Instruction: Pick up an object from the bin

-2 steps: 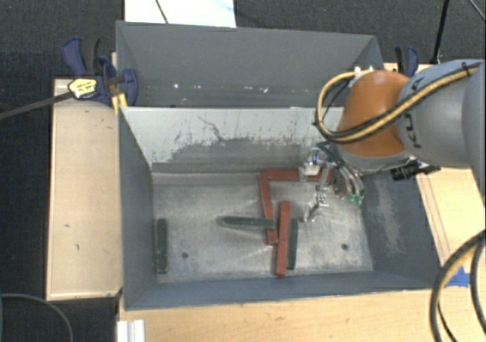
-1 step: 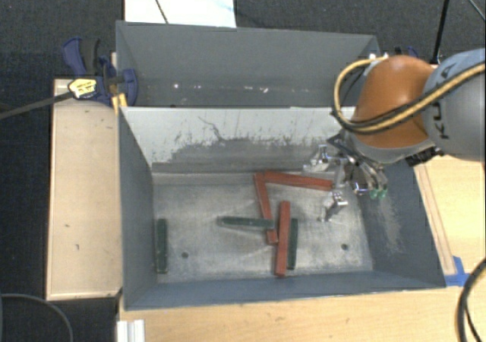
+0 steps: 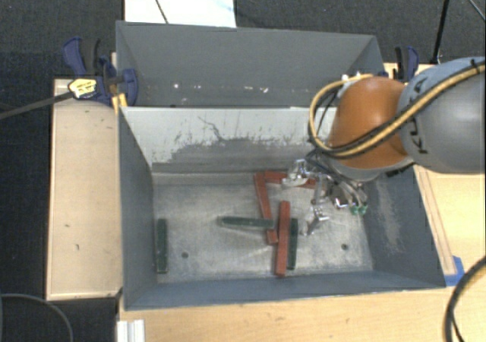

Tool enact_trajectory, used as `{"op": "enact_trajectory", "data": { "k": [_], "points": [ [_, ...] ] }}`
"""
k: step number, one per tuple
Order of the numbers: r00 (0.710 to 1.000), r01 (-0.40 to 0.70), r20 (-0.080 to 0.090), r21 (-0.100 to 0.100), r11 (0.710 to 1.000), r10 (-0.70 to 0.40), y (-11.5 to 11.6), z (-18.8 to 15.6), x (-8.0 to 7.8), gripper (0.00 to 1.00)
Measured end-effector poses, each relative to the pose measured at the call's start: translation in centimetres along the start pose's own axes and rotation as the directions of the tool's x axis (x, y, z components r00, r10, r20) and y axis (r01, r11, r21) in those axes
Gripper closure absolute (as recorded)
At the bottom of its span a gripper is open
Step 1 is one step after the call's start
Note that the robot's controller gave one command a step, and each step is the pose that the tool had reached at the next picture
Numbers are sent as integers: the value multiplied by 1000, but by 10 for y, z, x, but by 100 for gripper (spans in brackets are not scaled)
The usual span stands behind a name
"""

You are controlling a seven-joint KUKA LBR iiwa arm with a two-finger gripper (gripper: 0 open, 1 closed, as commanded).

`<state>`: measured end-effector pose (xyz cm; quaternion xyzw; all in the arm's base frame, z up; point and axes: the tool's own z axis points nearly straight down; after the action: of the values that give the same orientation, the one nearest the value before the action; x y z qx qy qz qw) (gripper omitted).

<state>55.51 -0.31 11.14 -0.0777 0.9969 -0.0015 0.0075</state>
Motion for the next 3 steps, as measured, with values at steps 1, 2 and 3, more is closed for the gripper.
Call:
{"op": "enact_trajectory", "data": {
  "k": [1,2,3],
  "points": [
    [979,205,-16,-12,979,-205,22,26,-2,0],
    [949,314,-12,-1,949,-314,37,34,2,100],
    [949,314,-12,-1,949,-314,37,34,2,100]
  ]
}}
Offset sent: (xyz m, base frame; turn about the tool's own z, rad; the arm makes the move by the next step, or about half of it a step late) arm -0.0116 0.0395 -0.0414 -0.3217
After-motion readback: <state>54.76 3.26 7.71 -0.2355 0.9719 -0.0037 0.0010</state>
